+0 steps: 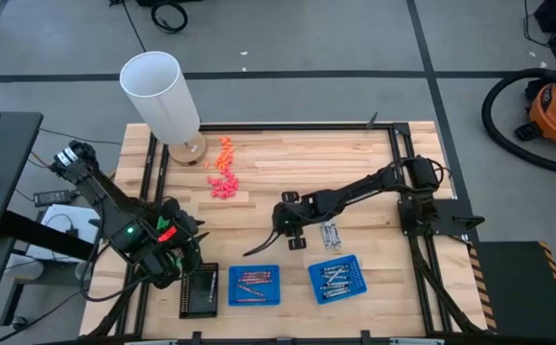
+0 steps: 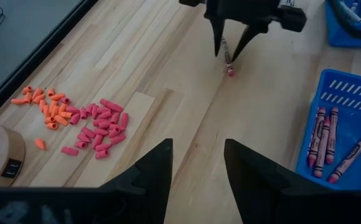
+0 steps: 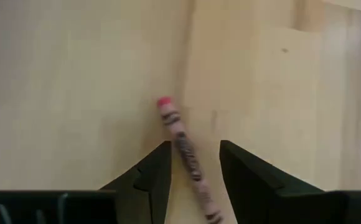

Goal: Sort crayons
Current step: Put the pink crayon into the left blue basket

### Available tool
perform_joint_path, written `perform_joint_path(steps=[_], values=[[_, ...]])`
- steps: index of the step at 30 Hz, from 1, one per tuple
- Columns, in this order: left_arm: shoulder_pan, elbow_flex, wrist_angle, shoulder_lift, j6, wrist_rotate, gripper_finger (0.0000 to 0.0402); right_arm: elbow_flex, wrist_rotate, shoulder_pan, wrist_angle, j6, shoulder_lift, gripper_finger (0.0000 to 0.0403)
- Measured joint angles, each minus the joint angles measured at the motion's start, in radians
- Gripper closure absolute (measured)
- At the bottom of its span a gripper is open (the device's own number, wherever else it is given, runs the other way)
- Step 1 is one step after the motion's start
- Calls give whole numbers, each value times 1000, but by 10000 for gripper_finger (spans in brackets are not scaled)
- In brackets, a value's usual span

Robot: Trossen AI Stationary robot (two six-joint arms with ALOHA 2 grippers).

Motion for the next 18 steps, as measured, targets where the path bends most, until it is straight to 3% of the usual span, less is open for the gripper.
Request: perform_joint_path(steps=[10, 18], values=[[0, 0, 0, 0, 0, 0, 246, -58, -45, -19, 32, 6, -6, 268], [0, 0, 1, 0, 0, 0, 246, -72, -48, -18, 24, 25, -7, 335]])
